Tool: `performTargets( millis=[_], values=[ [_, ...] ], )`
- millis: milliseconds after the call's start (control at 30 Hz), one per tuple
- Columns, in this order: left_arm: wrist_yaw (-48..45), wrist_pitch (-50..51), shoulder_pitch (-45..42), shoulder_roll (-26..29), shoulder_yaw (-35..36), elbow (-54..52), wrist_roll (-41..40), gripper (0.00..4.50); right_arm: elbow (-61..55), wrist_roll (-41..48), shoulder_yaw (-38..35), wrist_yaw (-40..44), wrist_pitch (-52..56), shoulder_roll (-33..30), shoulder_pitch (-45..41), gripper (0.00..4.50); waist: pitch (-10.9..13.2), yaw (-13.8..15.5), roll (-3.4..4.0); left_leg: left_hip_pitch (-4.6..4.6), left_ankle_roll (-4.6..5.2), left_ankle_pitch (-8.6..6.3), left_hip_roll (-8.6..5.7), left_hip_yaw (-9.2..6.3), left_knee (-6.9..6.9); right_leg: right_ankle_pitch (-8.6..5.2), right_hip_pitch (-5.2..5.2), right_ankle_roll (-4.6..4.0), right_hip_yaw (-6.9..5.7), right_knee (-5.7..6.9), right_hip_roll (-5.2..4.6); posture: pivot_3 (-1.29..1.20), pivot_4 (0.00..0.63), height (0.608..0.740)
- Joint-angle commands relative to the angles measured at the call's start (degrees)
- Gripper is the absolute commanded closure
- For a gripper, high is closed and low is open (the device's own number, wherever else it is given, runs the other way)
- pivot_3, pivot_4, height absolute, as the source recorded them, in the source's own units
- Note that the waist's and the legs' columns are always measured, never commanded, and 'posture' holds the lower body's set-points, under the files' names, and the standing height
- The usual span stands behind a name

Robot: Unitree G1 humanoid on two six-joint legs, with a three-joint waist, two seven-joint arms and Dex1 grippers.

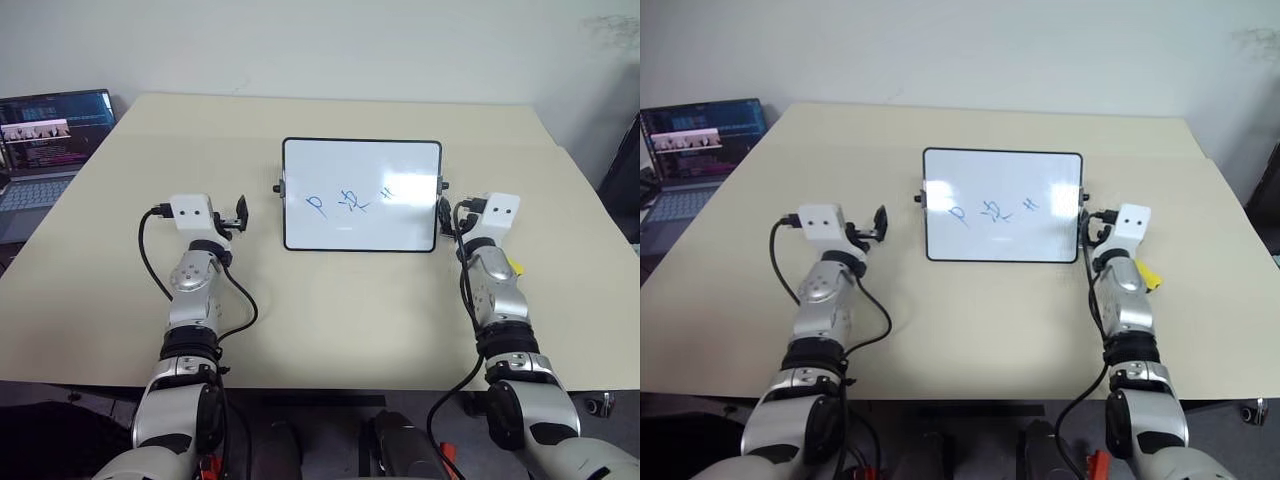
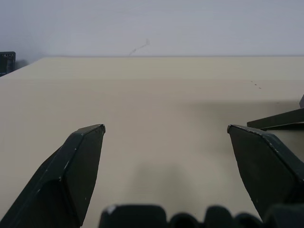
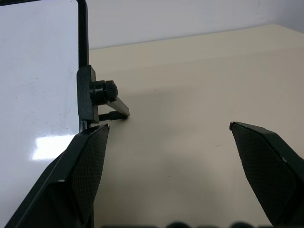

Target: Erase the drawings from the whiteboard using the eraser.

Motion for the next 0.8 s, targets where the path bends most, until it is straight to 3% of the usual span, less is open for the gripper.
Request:
performTargets(
  millis=[33, 367, 800],
  values=[
    [0.88, -0.31, -1.09, 1.37, 0.4, -2.66, 0.3, 0.0, 2.3, -0.8, 0.39, -0.25, -2.11, -0.12, -3.31, 0.03, 0.0, -0.08, 0.0, 0.0, 0.0, 0.0, 0.0, 0.0, 0.0, 0.0, 0.0, 0.0, 0.0, 0.0, 0.0, 0.0, 0.15, 0.74],
    [-0.06, 0.56, -2.3, 0.96, -0.26, -2.16, -0.22, 0.0, 6.07, -0.73, -0.19, 0.24, -4.65, -1.43, -4.35, 0.03, 0.0, -0.13, 0.0, 0.0, 0.0, 0.0, 0.01, -0.01, 0.0, 0.0, 0.0, 0.0, -0.01, 0.01, 0.01, 0.0, 0.15, 0.74],
    [0.72, -0.14, -0.88, -1.24, -1.13, -2.66, 0.37, 0.0, -0.12, -0.2, -0.67, -0.88, -3.21, -1.82, 0.64, 0.03, 0.0, -0.02, 0.0, -0.01, 0.0, 0.0, 0.01, -0.04, -0.01, -0.01, 0.0, -0.01, -0.02, -0.01, 0.01, 0.0, 0.15, 0.74]
  ],
)
